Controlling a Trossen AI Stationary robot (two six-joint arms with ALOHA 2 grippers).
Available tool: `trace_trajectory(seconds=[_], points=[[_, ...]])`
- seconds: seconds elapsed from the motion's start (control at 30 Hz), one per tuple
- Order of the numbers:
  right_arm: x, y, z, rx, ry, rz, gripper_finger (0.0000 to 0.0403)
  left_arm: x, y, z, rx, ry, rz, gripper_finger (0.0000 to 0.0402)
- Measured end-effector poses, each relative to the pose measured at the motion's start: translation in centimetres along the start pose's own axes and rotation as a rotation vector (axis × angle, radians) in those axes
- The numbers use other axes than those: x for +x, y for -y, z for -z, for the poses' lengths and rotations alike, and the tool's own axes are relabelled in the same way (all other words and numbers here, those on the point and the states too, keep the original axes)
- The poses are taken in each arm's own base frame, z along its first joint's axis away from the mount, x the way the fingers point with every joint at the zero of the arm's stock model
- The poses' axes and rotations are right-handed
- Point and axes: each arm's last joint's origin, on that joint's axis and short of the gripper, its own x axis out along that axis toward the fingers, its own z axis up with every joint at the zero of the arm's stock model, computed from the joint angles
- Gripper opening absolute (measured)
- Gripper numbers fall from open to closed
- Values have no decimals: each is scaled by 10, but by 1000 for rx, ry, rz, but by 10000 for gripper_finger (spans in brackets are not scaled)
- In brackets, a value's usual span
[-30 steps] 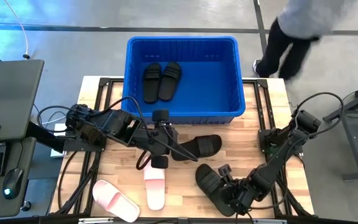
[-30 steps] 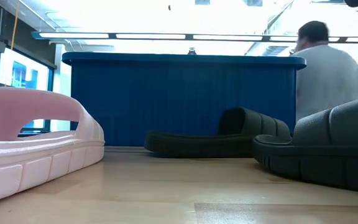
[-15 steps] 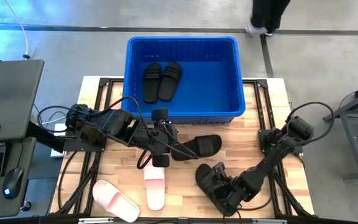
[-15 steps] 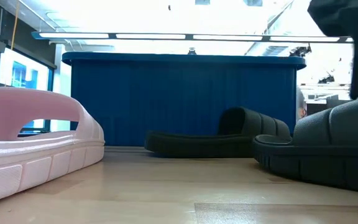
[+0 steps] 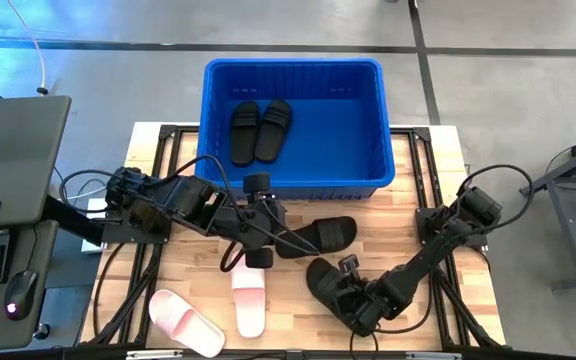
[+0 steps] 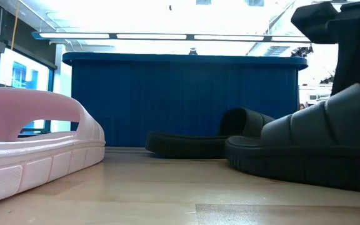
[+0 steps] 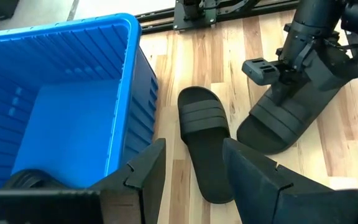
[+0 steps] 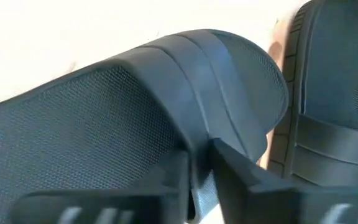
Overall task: Pick and place slides into bin
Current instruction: Put the black slide into the blue bin
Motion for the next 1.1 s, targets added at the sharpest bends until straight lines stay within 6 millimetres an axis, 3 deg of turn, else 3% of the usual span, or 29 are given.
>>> trace_trajectory(seconds=[0.07, 0.2, 0.33, 0.53, 0.7, 0.87, 0.97, 1.1], points=[[-1, 0, -2, 16, 7, -1, 12, 0, 0, 0, 0, 0, 0, 150], [-11, 2, -14, 6, 44, -18, 17, 0, 0, 0, 0, 0, 2, 150], [-34, 5, -38, 21, 134, -25, 4, 0, 0, 0, 0, -1, 5, 150], [-83, 26, -71, 72, 218, 2, 3, -3, 0, -1, -2, 3, 24, 150], [-125, 46, -83, 128, 236, 63, 2, -20, -8, -9, 20, 77, 61, 150], [-184, 71, -108, 316, 458, 33, 2, -44, -21, -13, 33, 200, 61, 150], [-216, 89, -114, 369, 565, 108, 1, -58, -30, -14, 27, 267, 49, 150], [-244, 105, -114, 287, 632, 246, 1, -66, -35, -17, 60, 323, 26, 150]])
